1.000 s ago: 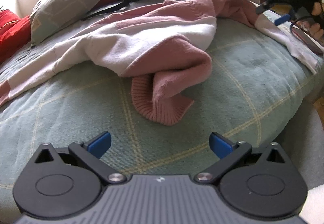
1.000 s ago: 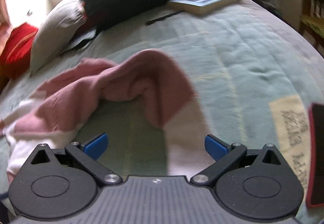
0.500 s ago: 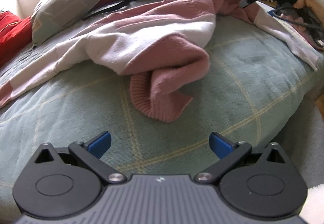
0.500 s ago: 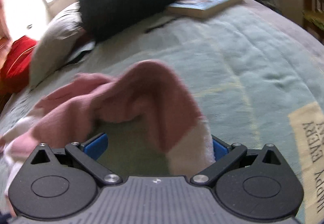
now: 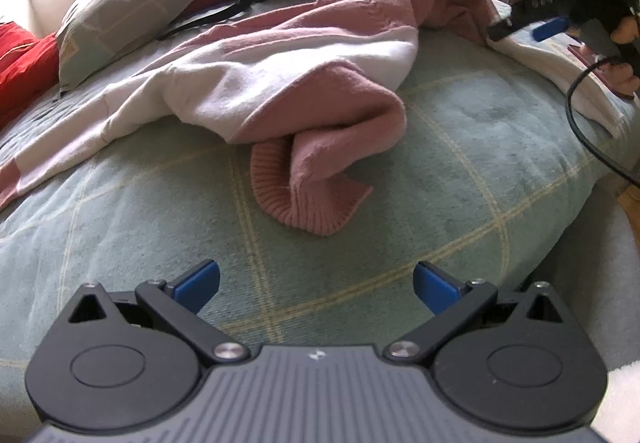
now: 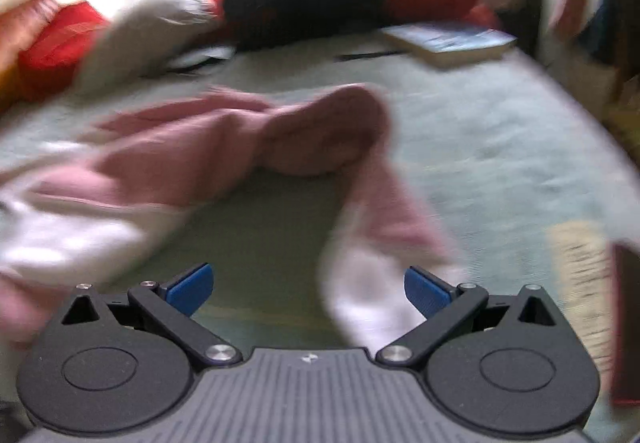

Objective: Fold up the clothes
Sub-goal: 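Pull the held sleeve outward from the sweater body with the right gripper, then stretch the sleeve flat with the right gripper and lay it on the quilt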

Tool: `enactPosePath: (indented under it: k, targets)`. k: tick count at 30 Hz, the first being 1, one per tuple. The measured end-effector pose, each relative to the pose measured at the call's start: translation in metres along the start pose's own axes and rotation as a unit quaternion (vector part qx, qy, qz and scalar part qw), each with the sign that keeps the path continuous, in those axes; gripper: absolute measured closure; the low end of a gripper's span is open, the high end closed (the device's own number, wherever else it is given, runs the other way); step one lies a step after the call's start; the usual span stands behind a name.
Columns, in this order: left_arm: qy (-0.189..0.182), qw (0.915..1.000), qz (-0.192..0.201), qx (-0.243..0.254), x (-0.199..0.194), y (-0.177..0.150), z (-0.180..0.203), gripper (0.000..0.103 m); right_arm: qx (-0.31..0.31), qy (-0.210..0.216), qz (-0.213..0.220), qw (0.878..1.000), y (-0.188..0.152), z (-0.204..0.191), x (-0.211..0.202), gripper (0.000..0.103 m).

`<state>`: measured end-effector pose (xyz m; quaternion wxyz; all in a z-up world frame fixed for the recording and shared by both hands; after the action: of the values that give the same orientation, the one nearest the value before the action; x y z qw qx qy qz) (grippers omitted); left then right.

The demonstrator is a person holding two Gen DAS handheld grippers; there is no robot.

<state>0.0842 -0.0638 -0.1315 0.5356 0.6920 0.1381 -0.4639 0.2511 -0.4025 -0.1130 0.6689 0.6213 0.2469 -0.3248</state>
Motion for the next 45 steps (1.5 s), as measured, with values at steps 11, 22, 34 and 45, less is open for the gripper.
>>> enactPosePath:
  k: [11, 22, 34, 45]
  targets:
    - [0.000, 1.0000, -0.007, 0.005, 0.005, 0.001, 0.003, 0.001, 0.073, -0.171, -0.068, 0.980, 0.004, 0.060, 0.055, 0.000]
    - [-0.005, 0.9999, -0.012, 0.007, 0.011, 0.001, 0.006, 0.001, 0.080, -0.210, -0.081, 0.971, 0.013, 0.089, 0.066, 0.000]
    - [0.001, 0.9998, -0.018, 0.001, 0.016, 0.002, 0.002, 0.001, 0.133, -0.268, -0.009, 0.954, 0.077, 0.157, 0.079, 0.000]
    - [0.005, 0.9998, -0.021, -0.001, 0.020, 0.008, 0.002, 0.001, 0.107, -0.267, 0.013, 0.958, 0.131, 0.185, 0.090, 0.000]
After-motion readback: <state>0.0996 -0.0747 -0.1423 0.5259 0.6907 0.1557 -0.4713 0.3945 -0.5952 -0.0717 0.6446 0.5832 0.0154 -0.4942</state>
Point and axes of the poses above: each gripper's, at about its wrist camera, not at the fingertips, and x roughly the way its jaws point, z to its right, y to its top, the point moved 5 cm from there along x, roughly the way its jaws point, and after that the axes turned 8 degrees about -y, right-handed, at the moved point
